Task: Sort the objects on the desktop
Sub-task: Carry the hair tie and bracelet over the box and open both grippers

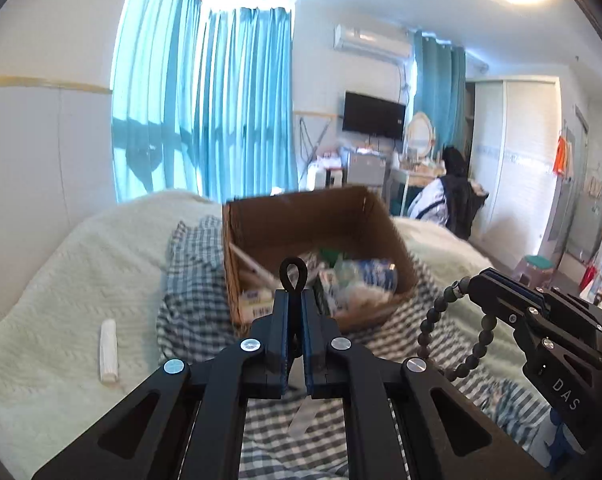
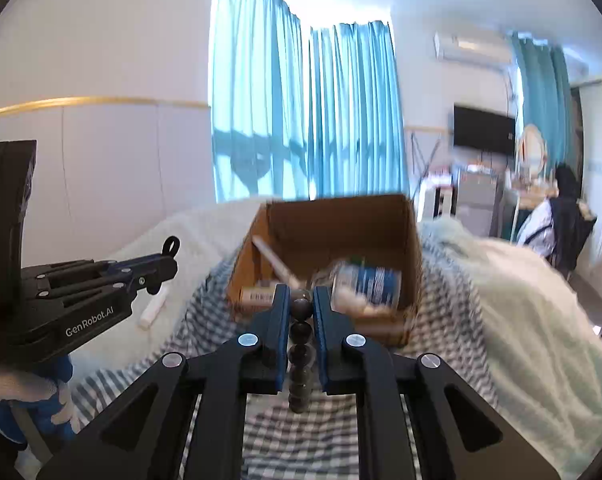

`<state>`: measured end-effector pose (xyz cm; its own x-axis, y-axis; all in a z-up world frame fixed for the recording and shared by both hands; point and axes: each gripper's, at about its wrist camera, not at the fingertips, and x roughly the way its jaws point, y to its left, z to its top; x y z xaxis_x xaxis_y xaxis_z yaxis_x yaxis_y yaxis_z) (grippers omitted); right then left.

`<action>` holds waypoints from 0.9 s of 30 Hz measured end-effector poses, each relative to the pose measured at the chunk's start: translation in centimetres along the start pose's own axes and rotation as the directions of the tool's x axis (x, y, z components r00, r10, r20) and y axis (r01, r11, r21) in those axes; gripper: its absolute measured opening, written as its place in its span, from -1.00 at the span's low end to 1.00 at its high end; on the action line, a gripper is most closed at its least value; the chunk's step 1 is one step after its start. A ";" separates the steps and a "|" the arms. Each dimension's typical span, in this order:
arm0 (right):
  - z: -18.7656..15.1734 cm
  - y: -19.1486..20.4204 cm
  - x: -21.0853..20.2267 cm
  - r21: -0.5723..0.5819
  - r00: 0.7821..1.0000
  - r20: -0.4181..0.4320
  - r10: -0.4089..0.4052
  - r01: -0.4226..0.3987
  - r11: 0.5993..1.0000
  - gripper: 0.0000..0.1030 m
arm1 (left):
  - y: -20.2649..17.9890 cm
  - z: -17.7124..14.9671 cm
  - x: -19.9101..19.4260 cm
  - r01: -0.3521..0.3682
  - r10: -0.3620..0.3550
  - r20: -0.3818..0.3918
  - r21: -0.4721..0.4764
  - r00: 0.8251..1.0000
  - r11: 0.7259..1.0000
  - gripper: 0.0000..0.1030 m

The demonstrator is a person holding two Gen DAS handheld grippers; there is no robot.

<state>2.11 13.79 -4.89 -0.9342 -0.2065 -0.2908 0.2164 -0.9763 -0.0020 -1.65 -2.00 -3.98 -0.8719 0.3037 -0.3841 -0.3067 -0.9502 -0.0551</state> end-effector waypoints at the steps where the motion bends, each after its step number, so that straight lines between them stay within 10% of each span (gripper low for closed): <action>1: 0.5 0.0 -0.3 -0.004 1.000 0.015 0.002 -0.002 1.000 -0.79 | -0.1 0.4 -0.3 0.001 -0.001 0.013 0.000 1.000 1.000 -0.89; 27: 5.6 -5.8 4.7 0.017 0.999 0.053 0.004 -0.005 1.000 -0.79 | -1.0 8.1 6.1 0.054 -0.056 0.107 0.023 0.993 0.998 -0.88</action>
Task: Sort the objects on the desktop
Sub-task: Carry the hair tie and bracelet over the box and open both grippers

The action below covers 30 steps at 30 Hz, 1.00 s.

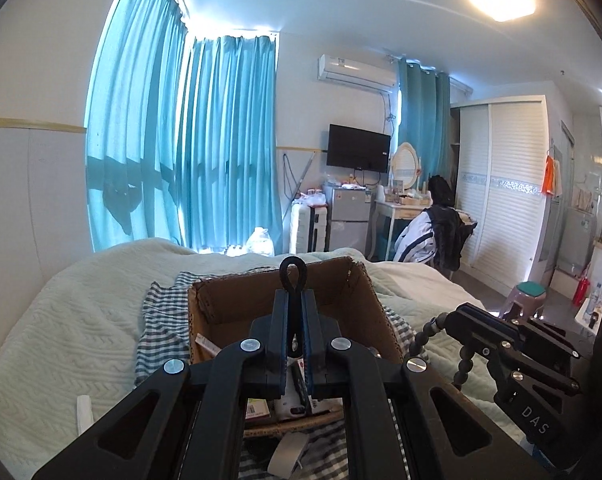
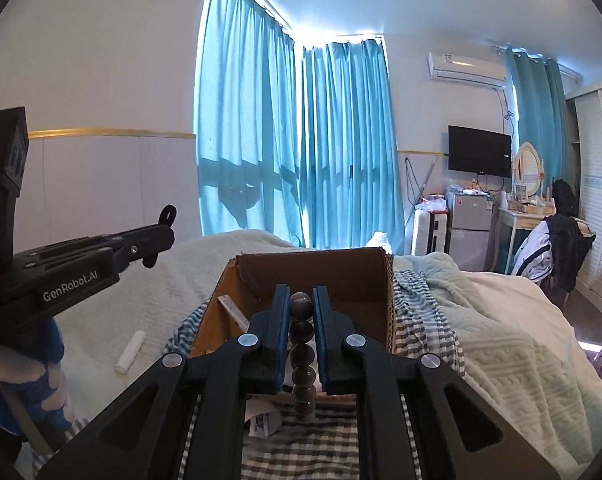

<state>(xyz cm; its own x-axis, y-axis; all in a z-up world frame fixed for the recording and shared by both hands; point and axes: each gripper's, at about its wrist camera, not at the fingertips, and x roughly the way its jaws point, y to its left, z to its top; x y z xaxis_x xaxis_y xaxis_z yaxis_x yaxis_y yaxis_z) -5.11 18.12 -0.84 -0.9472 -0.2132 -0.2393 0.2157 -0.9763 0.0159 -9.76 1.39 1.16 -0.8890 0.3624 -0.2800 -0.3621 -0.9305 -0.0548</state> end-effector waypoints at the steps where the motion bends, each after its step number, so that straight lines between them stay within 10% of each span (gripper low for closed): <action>1: 0.2 -0.2 0.3 0.000 1.000 -0.001 0.003 -0.003 1.000 -0.79 | 0.1 0.1 0.5 0.000 0.000 -0.002 -0.001 1.000 1.000 -0.88; 20: 1.1 -2.7 10.7 -0.040 0.999 -0.041 0.035 -0.036 0.999 -0.79 | 3.9 -1.7 13.4 -0.023 0.018 -0.100 -0.052 0.995 0.998 -0.88; 30: -0.7 -4.6 18.3 0.037 0.988 -0.151 0.025 -0.020 0.999 -0.79 | 5.7 -5.7 19.5 -0.036 0.011 -0.271 -0.088 0.963 0.996 -0.88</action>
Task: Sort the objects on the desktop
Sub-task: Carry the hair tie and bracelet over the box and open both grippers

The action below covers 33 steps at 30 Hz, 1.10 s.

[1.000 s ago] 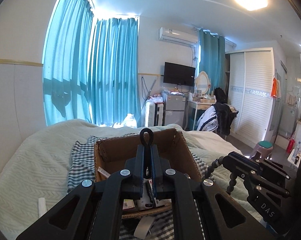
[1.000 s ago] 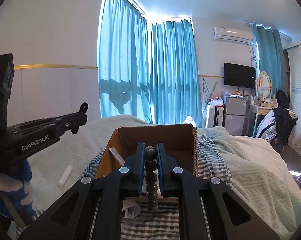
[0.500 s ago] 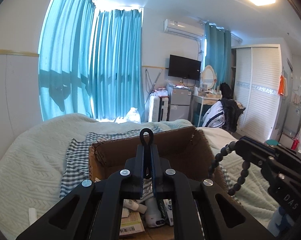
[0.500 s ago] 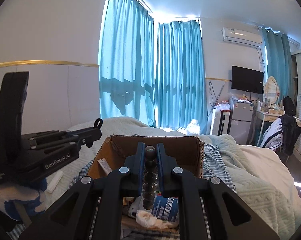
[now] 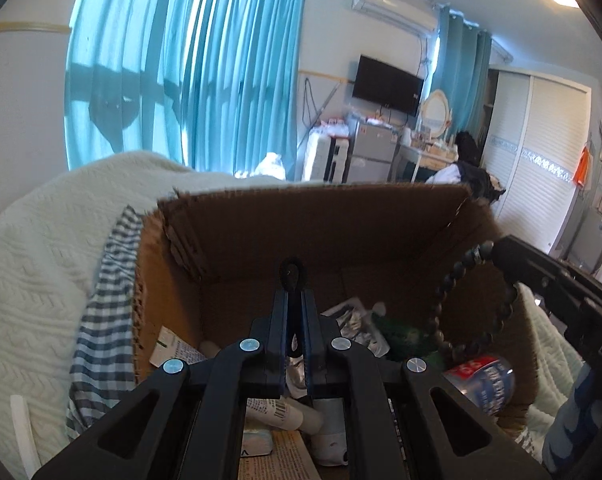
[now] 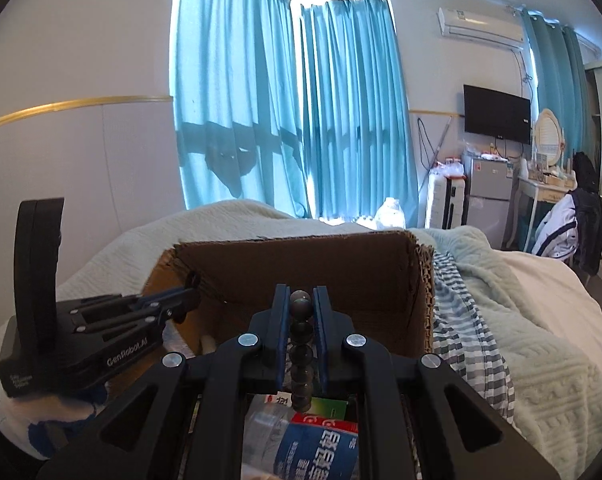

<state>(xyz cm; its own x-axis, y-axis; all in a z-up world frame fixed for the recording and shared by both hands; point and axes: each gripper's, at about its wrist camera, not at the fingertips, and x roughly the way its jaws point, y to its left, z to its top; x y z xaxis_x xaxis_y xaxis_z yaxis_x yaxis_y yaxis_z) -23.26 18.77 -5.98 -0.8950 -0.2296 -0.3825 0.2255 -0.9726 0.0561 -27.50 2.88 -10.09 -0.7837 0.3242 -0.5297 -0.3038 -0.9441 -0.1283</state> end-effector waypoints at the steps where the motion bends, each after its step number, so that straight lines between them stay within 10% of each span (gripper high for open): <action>1: -0.1 -0.2 0.5 0.007 1.000 -0.009 -0.002 0.002 1.000 -0.79 | 0.0 -0.1 0.4 -0.011 0.011 -0.007 0.009 1.000 1.000 -0.88; 6: -1.0 -0.6 2.9 0.047 0.998 -0.053 -0.014 0.017 0.999 -0.78 | 0.1 -0.7 1.1 -0.020 0.020 -0.037 0.001 0.999 1.000 -0.77; 8: -1.3 -0.6 3.0 0.027 0.997 -0.051 -0.051 0.053 0.998 -0.71 | 0.2 -0.9 0.7 -0.022 0.022 -0.034 -0.007 0.999 1.000 -0.16; 12: -1.1 -0.9 2.0 0.028 0.996 -0.011 -0.083 0.084 0.996 -0.01 | -0.2 -0.5 -0.5 -0.042 0.042 0.002 -0.004 0.999 0.999 0.21; 17: -0.7 -1.3 -0.7 0.061 0.994 0.038 -0.104 0.102 0.993 0.16 | -0.6 0.0 -3.3 -0.082 0.082 0.070 -0.005 0.994 0.997 0.72; 24: 0.0 -0.4 -4.9 0.067 0.981 0.122 -0.149 0.141 0.988 0.70 | -0.9 0.9 -7.8 -0.125 0.123 0.162 0.001 0.979 0.992 1.00; 33: -0.7 0.9 -9.7 0.035 0.975 0.144 -0.172 0.169 0.985 0.77 | -0.4 1.2 -13.2 -0.145 0.150 0.225 -0.038 0.963 0.989 1.00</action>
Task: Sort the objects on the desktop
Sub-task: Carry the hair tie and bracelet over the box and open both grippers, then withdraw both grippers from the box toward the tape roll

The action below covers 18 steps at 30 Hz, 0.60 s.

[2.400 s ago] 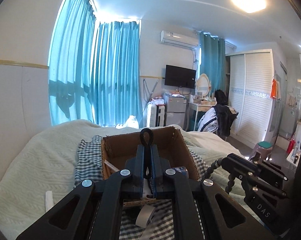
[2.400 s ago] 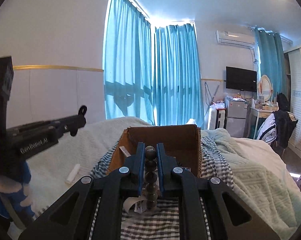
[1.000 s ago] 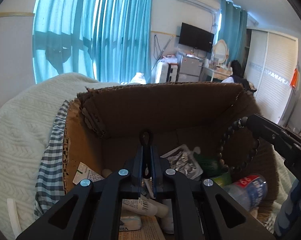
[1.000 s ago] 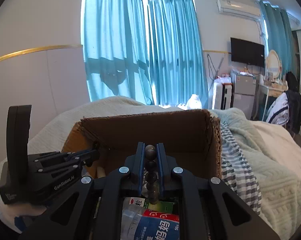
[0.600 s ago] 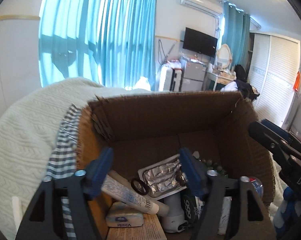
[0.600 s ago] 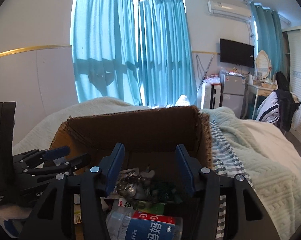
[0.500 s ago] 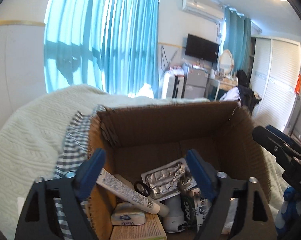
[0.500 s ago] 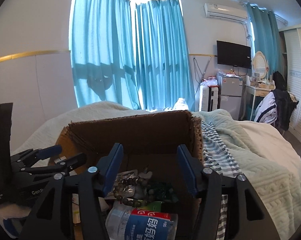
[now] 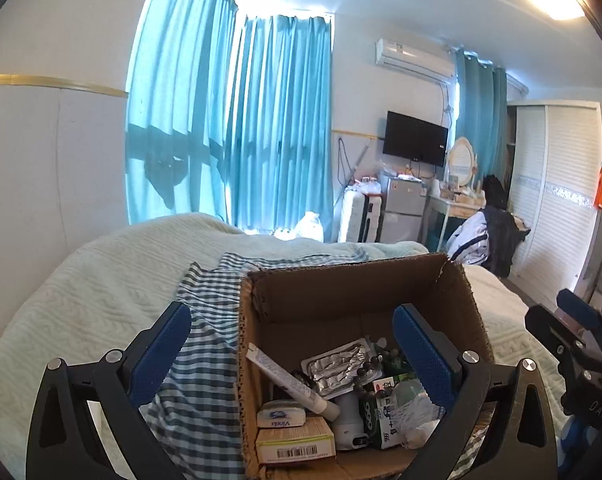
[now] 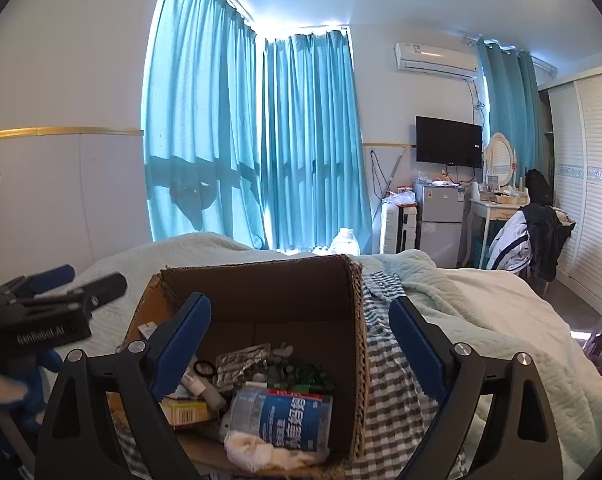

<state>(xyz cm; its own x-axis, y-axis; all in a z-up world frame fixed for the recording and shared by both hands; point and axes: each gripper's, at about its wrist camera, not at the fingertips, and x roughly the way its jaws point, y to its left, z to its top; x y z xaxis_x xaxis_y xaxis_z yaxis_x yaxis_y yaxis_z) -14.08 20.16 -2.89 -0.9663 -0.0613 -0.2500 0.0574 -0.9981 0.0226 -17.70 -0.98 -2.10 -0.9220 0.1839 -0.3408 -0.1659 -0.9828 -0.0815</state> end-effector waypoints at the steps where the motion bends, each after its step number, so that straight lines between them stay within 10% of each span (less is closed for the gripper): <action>1: 0.0 -0.1 -0.6 0.006 1.000 -0.001 0.000 0.000 1.000 0.77 | 0.0 -0.1 -0.6 -0.004 0.004 0.004 -0.005 1.000 1.000 1.00; 18: -1.8 0.1 -6.6 0.053 1.000 -0.020 0.008 -0.007 0.999 0.78 | 2.3 -2.3 -6.3 -0.102 0.102 -0.004 -0.041 0.995 0.994 1.00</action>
<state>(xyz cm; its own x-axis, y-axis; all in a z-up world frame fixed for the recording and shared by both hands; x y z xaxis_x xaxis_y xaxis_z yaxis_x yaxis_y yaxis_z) -7.29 20.50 -2.96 -0.9607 -0.0695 -0.2688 0.0508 -0.9958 0.0759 -11.50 -4.35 -2.34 -0.9328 0.0827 -0.3509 -0.0565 -0.9948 -0.0845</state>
